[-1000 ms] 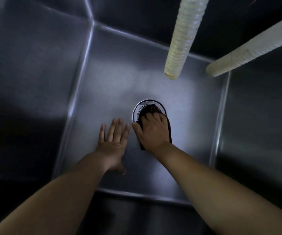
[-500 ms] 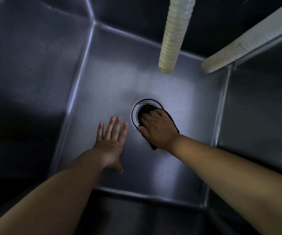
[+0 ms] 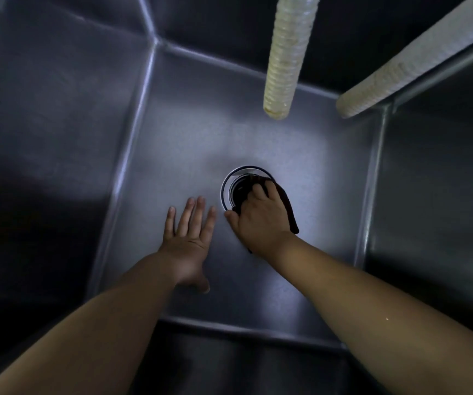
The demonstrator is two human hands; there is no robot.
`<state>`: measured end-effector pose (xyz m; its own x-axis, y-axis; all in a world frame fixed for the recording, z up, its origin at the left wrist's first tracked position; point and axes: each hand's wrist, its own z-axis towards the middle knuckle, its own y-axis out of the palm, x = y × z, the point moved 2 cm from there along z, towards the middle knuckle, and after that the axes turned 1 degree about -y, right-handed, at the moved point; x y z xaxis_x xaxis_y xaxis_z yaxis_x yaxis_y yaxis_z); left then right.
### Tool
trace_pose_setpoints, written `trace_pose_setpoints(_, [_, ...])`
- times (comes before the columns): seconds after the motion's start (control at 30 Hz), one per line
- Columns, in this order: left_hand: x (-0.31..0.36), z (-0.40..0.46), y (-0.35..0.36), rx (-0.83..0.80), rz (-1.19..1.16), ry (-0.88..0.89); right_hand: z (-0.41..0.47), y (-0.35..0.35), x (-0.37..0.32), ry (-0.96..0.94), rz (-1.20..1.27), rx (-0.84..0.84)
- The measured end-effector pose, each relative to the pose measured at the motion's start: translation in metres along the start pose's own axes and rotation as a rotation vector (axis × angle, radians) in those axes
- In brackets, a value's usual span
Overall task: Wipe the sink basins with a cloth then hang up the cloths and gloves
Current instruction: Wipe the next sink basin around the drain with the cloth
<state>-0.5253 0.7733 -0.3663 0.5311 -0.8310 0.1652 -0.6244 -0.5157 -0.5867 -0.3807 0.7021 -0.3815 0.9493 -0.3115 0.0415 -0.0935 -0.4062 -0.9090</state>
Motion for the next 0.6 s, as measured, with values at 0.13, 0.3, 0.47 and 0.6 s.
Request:
trace_pose_setpoints(0.13, [-0.001,0.000,0.001,-0.002,-0.014,0.010,-0.002,0.003,0.004,0.074,0.211,0.121])
trace_pose_setpoints(0.3, [-0.002,0.001,0.001,-0.002,-0.019,0.021,-0.004,0.006,0.009,-0.014,0.244,0.155])
trace_pose_setpoints(0.47, [-0.002,0.001,0.000,-0.007,-0.007,0.008,-0.004,0.005,0.009,-0.052,0.184,0.099])
trace_pose_setpoints(0.6, [0.000,0.000,0.000,-0.013,0.010,0.004,-0.003,0.007,0.002,0.024,0.174,0.115])
